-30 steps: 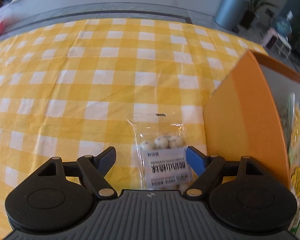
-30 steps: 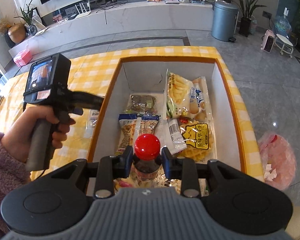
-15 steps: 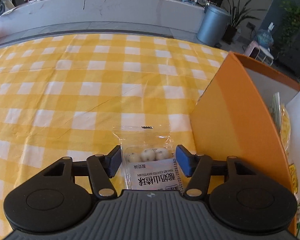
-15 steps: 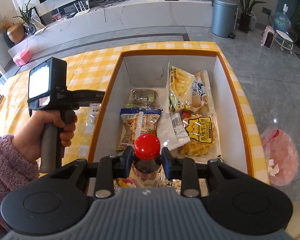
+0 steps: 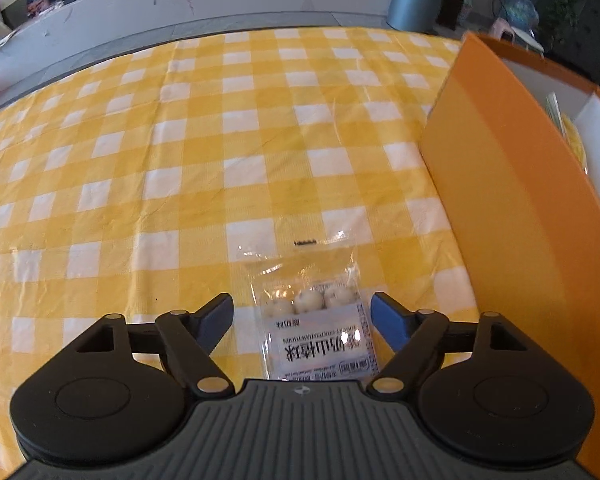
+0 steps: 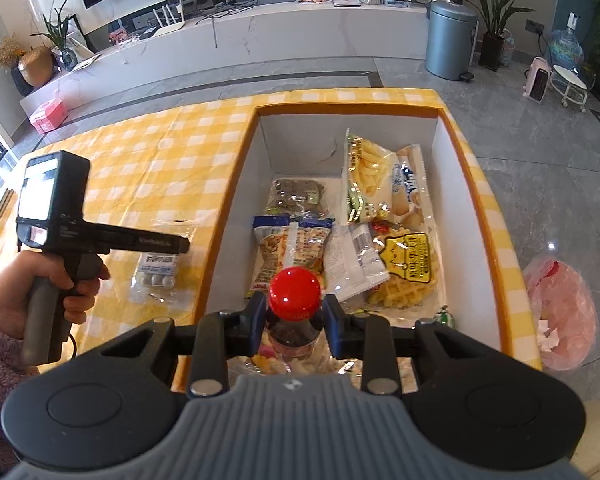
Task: Organize snacks
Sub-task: 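Grasp the white ball-candy bag with the left tool, then carry the chocolate bottle and candy bag over the orange box with both tools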
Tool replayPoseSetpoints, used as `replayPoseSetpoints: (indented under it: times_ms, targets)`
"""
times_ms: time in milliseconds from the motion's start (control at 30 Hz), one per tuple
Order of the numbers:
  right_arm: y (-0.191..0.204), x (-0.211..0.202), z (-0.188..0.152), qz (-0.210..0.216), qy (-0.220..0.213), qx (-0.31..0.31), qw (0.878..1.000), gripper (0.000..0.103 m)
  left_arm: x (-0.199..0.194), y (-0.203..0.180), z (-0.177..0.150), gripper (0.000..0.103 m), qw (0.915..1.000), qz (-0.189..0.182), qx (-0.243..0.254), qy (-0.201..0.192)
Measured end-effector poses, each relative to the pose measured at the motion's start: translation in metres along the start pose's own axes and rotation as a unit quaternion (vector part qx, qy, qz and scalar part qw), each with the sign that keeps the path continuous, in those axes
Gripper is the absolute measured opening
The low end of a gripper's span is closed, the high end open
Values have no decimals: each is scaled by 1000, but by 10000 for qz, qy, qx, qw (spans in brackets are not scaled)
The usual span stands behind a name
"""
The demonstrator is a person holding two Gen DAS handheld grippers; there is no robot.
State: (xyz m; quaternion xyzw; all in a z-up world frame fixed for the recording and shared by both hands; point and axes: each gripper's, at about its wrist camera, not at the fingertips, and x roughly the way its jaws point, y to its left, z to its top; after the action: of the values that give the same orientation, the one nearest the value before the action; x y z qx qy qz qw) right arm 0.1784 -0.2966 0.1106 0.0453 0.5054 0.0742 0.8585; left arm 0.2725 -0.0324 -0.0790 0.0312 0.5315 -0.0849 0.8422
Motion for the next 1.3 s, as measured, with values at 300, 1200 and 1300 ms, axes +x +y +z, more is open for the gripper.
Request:
replayPoseSetpoints:
  times_ms: [300, 1200, 1300]
  targets:
    - [3, 3, 0, -16, 57, -69, 10000, 29, 0, -8, -15, 71, 9987, 320, -245, -317]
    - [-56, 6, 13, 102, 1125, 112, 9935, 29, -98, -10, 11, 66, 9874, -975, -596, -1098]
    - [-64, 24, 10, 429, 1385, 629, 9874, 29, -99, -11, 11, 66, 9875, -965, -597, -1098]
